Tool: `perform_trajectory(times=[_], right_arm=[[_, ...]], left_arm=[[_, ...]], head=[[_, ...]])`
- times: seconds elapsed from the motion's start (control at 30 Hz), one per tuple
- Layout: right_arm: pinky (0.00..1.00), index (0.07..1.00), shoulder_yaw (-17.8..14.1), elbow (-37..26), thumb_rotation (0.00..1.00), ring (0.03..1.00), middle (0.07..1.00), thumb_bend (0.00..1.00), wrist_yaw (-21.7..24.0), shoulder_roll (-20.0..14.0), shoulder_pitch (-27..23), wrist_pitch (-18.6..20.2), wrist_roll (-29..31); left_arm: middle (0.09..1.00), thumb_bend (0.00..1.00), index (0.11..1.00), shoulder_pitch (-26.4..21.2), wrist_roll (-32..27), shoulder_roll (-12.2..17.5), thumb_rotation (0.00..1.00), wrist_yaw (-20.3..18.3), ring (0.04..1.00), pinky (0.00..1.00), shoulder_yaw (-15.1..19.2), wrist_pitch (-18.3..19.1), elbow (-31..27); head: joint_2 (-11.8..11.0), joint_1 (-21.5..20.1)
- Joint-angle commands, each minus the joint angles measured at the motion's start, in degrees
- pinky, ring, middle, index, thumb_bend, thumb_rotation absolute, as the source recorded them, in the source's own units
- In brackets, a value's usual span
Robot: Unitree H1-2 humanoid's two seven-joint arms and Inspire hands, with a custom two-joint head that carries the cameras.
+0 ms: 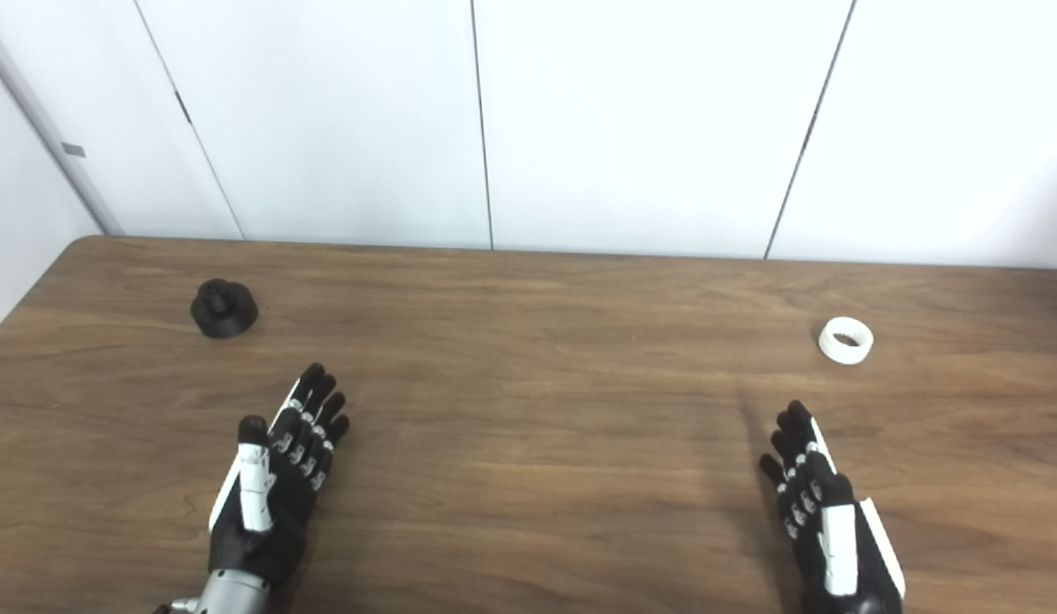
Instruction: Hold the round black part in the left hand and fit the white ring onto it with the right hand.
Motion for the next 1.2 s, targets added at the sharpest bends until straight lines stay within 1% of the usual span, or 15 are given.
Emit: perform_trajectory(times=[0.0,0.47,0.6,0.63,0.67,0.73,0.77,0.8,0.87,0.93,1.0,1.07,1.1,1.13,1.17], right_arm=[[1.0,1.0,0.71,0.56,1.0,1.0,1.0,0.81,0.7,0.01,1.82,2.39,-0.8],[1.0,1.0,0.7,0.19,1.0,1.0,1.0,0.81,0.54,0.21,1.84,3.07,-0.59],[1.0,1.0,0.95,0.25,1.0,1.0,1.0,0.8,0.66,0.26,1.94,2.53,-0.87],[1.0,1.0,0.99,0.34,1.0,1.0,1.0,0.8,0.64,0.31,1.96,2.37,-0.96],[1.0,1.0,1.05,0.53,1.0,1.0,1.0,0.79,0.7,0.29,1.96,2.15,-1.09],[0.99,1.0,1.11,0.9,1.0,1.0,1.0,0.78,0.81,0.25,1.92,1.79,-1.22],[1.0,1.0,1.04,1.25,1.0,1.0,1.0,0.79,0.92,0.29,1.87,1.44,-1.01],[1.0,1.0,0.99,1.51,1.0,1.0,1.0,0.79,0.99,0.34,1.83,1.19,-0.85],[0.99,0.999,0.92,1.98,1.0,1.0,1.0,0.79,0.95,0.47,1.81,0.57,-0.86],[0.97,0.996,0.89,2.5,1.0,0.992,1.0,0.78,1.13,0.41,1.78,-0.15,-0.77],[0.96,0.999,0.88,3.41,1.0,0.99,1.0,0.78,1.38,0.08,1.69,-1.51,-1.06],[0.94,0.993,0.82,4.12,1.0,0.98,0.998,0.77,1.3,-0.14,1.54,-2.46,-1.64],[0.94,0.989,0.78,4.3,1.0,0.977,0.997,0.76,1.27,-0.18,1.48,-2.61,-1.71],[0.94,0.987,0.7,4.24,1.0,0.976,0.997,0.76,1.31,-0.25,1.46,-2.27,-1.52],[0.96,0.989,0.58,4.31,1.0,0.983,0.999,0.76,1.67,-0.34,1.39,-2.03,-0.81]], left_arm=[[1.0,0.8,1.0,4.42,-0.13,-1.41,0.91,-0.03,1.0,1.0,-0.23,1.2,-0.14],[1.0,0.8,1.0,4.37,-0.11,-1.29,0.91,-0.1,1.0,1.0,-0.14,1.29,-0.12],[1.0,0.81,1.0,4.48,0.26,-1.05,0.9,-0.12,1.0,1.0,-0.09,1.21,-0.14],[1.0,0.81,1.0,4.45,4.23,-0.36,0.9,0.31,1.0,1.0,-0.61,-0.66,0.19],[0.993,0.85,1.0,4.36,7.55,0.23,0.85,0.6,0.977,1.0,-1.02,-2.25,0.34],[0.977,0.86,1.0,4.08,12.66,1.11,0.79,0.76,0.954,1.0,-1.39,-4.6,-0.72],[0.954,0.84,0.993,3.79,14.58,1.42,0.74,0.87,0.907,0.93,-1.26,-5.35,-2.21],[0.935,0.82,0.98,3.6,15.94,1.56,0.71,0.94,0.881,0.89,-1.13,-5.85,-3.21],[0.914,0.82,0.967,2.88,19.51,1.55,0.66,1.77,0.856,0.83,-0.54,-4.66,-6.82],[0.917,0.82,0.965,2.03,22.69,1.4,0.63,2.44,0.863,0.81,0.01,-3.48,-9.92],[0.897,0.83,0.942,0.89,26.77,1.03,0.62,3.38,0.842,0.76,0.52,-1.17,-13.59],[0.888,0.84,0.926,-0.78,31.37,0.67,0.61,3.93,0.834,0.73,0.79,2.45,-18.58],[0.882,0.84,0.914,-1.35,32.83,0.58,0.6,4.01,0.83,0.72,0.83,3.61,-20.05],[0.879,0.84,0.909,-2.22,34.45,0.51,0.6,4.08,0.829,0.71,0.92,4.88,-21.66],[0.874,0.83,0.899,-3.63,37.89,0.81,0.57,3.99,0.826,0.7,1.21,6.79,-23.76]], head=[[0.01,0.02],[0.01,-0.07],[-0.59,0.78],[-1.03,1.7],[-1.65,2.85],[-2.2,4.05],[-2.74,5.17],[-2.83,5.4],[-3.8,7.36],[-4.39,8.52],[-5.1,9.96],[-6.26,12.42],[-6.26,12.42],[-6.85,13.58],[-7.29,14.47]])
